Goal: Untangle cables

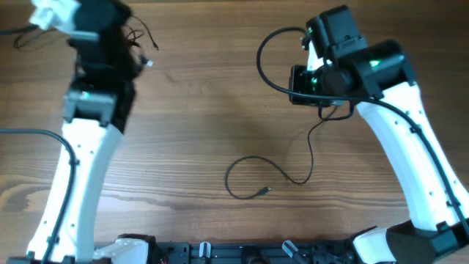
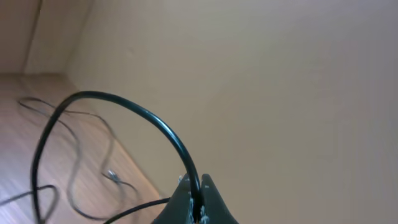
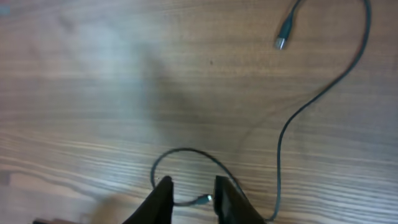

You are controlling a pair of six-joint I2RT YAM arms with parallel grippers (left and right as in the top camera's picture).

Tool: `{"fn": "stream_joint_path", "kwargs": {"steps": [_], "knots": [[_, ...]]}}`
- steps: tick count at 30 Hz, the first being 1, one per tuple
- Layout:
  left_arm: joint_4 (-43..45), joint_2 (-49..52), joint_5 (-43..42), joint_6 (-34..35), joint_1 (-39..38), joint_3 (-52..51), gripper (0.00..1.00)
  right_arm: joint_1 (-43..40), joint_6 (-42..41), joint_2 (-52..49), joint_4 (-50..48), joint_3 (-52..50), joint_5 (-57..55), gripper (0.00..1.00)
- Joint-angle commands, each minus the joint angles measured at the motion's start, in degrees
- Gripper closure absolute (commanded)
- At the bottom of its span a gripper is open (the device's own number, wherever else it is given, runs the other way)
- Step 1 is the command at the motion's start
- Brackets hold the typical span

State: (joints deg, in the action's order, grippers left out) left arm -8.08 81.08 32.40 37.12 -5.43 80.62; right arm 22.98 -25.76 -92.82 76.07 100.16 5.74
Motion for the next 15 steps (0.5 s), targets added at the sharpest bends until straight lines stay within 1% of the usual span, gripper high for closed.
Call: {"fn": "stream_joint_path", "kwargs": {"steps": [1,2,3,4,5,6,9,11,13,15], "knots": [[0.17,3.41,-20.31,-1.14,8.02,0.39,0.96,0.09,-1.62,-0.63,-5.68,-5.68,4.94,0.79],[0.11,4.2,-25.16,4.68,9.77,0.39,0.96,0.09,-1.64,-0.63,-8.37,-7.19,7.56,0.79],[0.11,4.63,-28.26,10.64,10.78,0.39,0.96,0.09,-1.64,-0.63,-10.05,-8.02,9.25,0.78],[0.15,5.01,-31.23,18.32,11.52,0.39,0.96,0.09,-1.66,-0.63,-12.37,-9.16,11.15,0.78],[0.11,5.14,-32.02,21.53,11.74,0.39,0.96,0.09,-1.66,-0.63,-12.79,-9.53,11.15,0.78],[-0.28,5.2,-31.98,23.58,11.72,0.39,0.96,0.09,-1.55,-0.63,-12.7,-9.55,11.1,0.78],[-2.08,5.42,-31.95,24.98,11.72,0.39,0.96,0.09,-1.42,-0.63,-12.57,-9.55,11.13,0.78],[-4.02,5.75,-32.61,30.51,11.72,0.39,0.96,0.09,-1.51,-0.63,-12.59,-9.55,11.34,0.78],[-5.86,6.36,-31.23,32.81,12.48,0.33,0.96,0.09,-1.51,-0.63,-12.33,-9.55,11.37,0.78],[-9.73,7.54,-31.04,36.59,14.82,0.33,0.96,0.09,-1.42,-0.63,-11.82,-9.55,11.34,0.78]]}}
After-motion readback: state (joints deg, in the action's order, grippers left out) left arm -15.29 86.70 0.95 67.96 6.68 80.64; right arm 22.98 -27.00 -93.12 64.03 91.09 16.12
